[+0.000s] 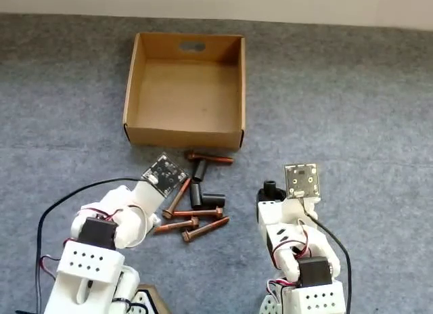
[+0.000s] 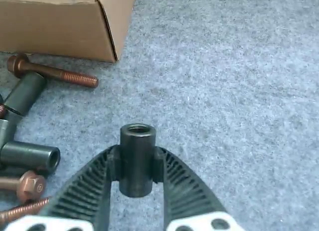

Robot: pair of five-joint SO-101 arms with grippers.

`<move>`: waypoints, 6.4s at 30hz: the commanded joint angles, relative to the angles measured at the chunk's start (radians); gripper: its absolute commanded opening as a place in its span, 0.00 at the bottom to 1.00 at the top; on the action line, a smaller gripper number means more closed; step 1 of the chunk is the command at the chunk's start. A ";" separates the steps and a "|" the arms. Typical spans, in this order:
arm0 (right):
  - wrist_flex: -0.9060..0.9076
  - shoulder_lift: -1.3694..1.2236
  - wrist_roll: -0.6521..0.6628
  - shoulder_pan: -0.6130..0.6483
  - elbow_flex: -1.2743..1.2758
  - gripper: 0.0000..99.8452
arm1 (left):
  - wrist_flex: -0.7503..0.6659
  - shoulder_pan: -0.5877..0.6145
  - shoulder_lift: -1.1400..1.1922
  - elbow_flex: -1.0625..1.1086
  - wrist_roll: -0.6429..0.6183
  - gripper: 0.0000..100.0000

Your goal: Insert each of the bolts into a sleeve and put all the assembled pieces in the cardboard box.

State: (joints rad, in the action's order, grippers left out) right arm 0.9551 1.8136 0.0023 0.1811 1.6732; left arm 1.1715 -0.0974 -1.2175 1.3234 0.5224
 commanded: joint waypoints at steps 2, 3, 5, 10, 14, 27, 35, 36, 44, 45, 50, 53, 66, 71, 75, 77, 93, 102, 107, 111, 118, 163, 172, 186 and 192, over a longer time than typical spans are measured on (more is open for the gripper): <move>-0.002 0.013 -0.002 -0.004 0.030 0.01 | 0.072 -0.116 0.005 -0.005 0.000 0.20; -0.002 0.013 -0.002 -0.004 0.030 0.01 | 0.084 -0.156 0.005 -0.005 0.000 0.20; -0.002 0.013 -0.002 -0.004 0.030 0.01 | 0.091 -0.220 0.005 -0.005 0.000 0.20; -0.002 0.013 -0.002 -0.004 0.030 0.01 | 0.091 -0.259 0.005 -0.005 0.044 0.20; -0.002 0.013 -0.002 -0.004 0.030 0.01 | 0.086 -0.242 0.005 0.005 0.095 0.20; 0.001 0.013 -0.002 -0.004 0.031 0.01 | 0.083 -0.114 0.005 0.061 0.216 0.20; 0.001 0.013 -0.002 -0.004 0.031 0.01 | 0.083 -0.116 0.007 0.061 0.209 0.20; 0.001 0.013 -0.002 -0.004 0.031 0.01 | 0.083 -0.116 0.007 0.061 0.192 0.20; 0.002 0.013 -0.002 -0.004 0.031 0.01 | 0.100 -0.113 0.007 0.002 0.092 0.20; 0.002 0.013 -0.002 -0.004 0.031 0.01 | 0.112 -0.113 0.007 -0.007 0.089 0.20; 0.002 0.013 -0.002 -0.004 0.033 0.01 | 0.161 -0.111 0.007 -0.056 0.086 0.20; 0.002 0.013 -0.002 -0.004 0.033 0.01 | 0.195 -0.111 0.015 -0.096 0.086 0.20; 0.002 0.013 -0.002 -0.005 0.033 0.01 | 0.094 -0.111 0.621 -0.309 0.083 0.20; 0.002 0.013 -0.002 -0.005 0.033 0.01 | -0.028 -0.116 0.650 -0.306 0.086 0.20; 0.002 0.013 -0.002 -0.005 0.031 0.01 | -0.064 -0.116 0.682 -0.308 0.087 0.20; 0.002 0.013 -0.002 -0.005 0.031 0.01 | -0.081 -0.116 0.717 -0.306 0.087 0.20; 0.001 0.013 -0.002 -0.005 0.031 0.01 | -0.123 -0.117 0.931 -0.311 0.087 0.00; -0.001 0.013 -0.002 -0.005 0.031 0.01 | -0.072 -0.117 0.878 -0.309 0.087 0.01; -0.001 0.013 -0.002 -0.007 0.031 0.01 | 0.054 -0.117 0.680 -0.306 0.087 0.01; -0.001 0.013 -0.002 -0.007 0.031 0.01 | 0.190 -0.117 0.503 -0.306 0.087 0.01; 0.001 0.013 -0.002 -0.008 0.031 0.01 | 0.245 -0.028 0.248 -0.226 0.083 0.01; -0.001 0.013 0.000 -0.008 0.031 0.01 | -0.290 0.249 0.782 -0.265 -0.083 0.15; -0.001 0.013 0.000 -0.008 0.031 0.01 | -0.381 0.222 0.783 -0.263 -0.124 0.14; 0.002 0.013 0.000 -0.008 0.028 0.01 | -0.374 0.222 0.782 -0.246 -0.124 0.02; 0.002 0.013 0.000 -0.008 0.027 0.01 | -0.373 0.222 0.774 -0.289 -0.127 0.02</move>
State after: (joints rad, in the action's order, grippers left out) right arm 0.9551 1.8136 0.0023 0.1811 1.6732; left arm 0.8094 0.1435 -0.4335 1.0948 0.4012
